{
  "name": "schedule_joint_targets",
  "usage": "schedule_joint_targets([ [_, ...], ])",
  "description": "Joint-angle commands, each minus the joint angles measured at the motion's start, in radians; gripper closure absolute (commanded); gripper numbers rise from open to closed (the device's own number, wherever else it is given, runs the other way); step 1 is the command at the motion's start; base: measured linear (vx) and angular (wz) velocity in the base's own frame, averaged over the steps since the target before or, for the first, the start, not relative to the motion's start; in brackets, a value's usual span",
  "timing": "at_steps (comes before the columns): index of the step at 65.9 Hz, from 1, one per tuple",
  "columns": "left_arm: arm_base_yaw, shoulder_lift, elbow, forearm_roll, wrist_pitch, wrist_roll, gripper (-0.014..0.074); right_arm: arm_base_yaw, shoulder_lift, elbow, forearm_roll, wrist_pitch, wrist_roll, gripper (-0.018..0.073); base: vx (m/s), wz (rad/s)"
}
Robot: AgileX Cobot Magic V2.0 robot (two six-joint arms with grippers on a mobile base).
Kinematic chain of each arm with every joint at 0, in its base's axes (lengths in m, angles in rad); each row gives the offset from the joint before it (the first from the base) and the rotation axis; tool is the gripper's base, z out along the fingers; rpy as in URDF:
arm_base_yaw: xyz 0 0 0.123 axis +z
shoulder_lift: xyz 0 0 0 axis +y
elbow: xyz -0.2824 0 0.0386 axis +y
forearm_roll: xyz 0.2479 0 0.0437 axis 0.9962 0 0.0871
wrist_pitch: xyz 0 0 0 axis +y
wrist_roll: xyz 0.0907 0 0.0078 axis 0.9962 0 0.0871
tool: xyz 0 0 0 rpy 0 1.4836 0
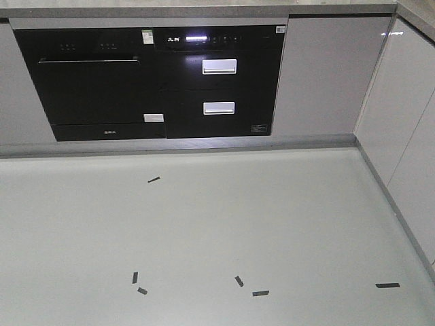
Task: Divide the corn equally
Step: 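Drive the base forward toward the counter with both arms stowed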
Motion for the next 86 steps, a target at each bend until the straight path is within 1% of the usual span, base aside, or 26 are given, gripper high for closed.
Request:
schedule_joint_targets([
  [1, 0.002, -0.016, 0.014, -0.008, -0.076, -0.008, 0.0603, -0.007, -0.001, 0.011, -0.009, -0.074, -0.002, 0.056, 0.0, 0.0],
  [86, 0.002, -0.016, 0.014, -0.008, -0.076, -0.008, 0.0603, -0.007, -0.001, 0.011, -0.009, -0.074, -0.002, 0.056, 0.02, 0.0],
])
